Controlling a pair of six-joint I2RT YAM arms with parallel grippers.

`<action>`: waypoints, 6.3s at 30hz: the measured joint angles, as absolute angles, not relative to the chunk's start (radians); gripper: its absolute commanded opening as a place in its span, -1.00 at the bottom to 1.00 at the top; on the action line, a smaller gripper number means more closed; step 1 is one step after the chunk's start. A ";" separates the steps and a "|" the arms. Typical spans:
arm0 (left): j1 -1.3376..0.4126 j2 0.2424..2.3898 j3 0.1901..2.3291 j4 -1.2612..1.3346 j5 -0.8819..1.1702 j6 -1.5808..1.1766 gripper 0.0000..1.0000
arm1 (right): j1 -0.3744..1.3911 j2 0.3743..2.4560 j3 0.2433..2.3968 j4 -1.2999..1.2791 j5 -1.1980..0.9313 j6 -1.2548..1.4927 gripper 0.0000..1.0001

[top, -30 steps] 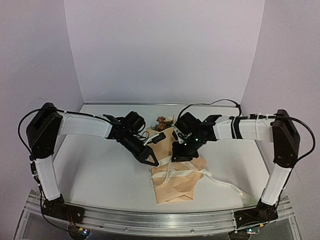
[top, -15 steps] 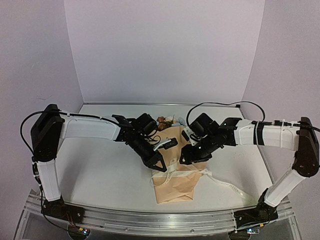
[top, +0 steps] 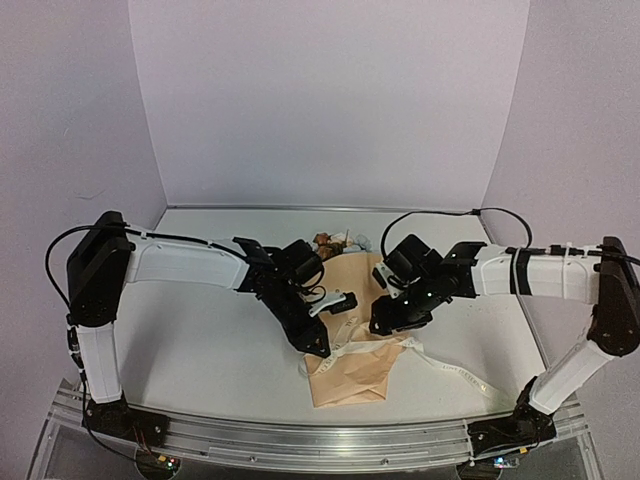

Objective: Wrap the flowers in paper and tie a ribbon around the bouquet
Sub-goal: Cross the ribbon over the folded bouquet, then adjust the ribbon on the folded bouquet, then pick up the right side of the ribbon from the center of the board.

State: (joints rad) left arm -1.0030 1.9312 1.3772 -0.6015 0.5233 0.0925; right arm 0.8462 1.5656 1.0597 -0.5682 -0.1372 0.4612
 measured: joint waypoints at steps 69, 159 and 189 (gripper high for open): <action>-1.046 1.942 1.452 -0.445 0.075 -0.062 -1.00 | 0.757 1.210 0.685 -0.492 0.006 0.376 0.35; -0.538 1.647 1.056 -0.199 0.079 -0.525 -1.00 | 0.720 1.551 1.026 -0.751 -0.071 0.300 -0.12; -0.538 1.647 1.056 -0.199 0.090 -0.513 -1.00 | 0.637 1.775 1.056 -0.566 0.036 0.337 -1.00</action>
State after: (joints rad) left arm -0.5377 1.6466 1.0557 -0.1993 0.0902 -0.5126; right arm 0.6374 1.7749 1.0556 -0.5656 0.0356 0.3373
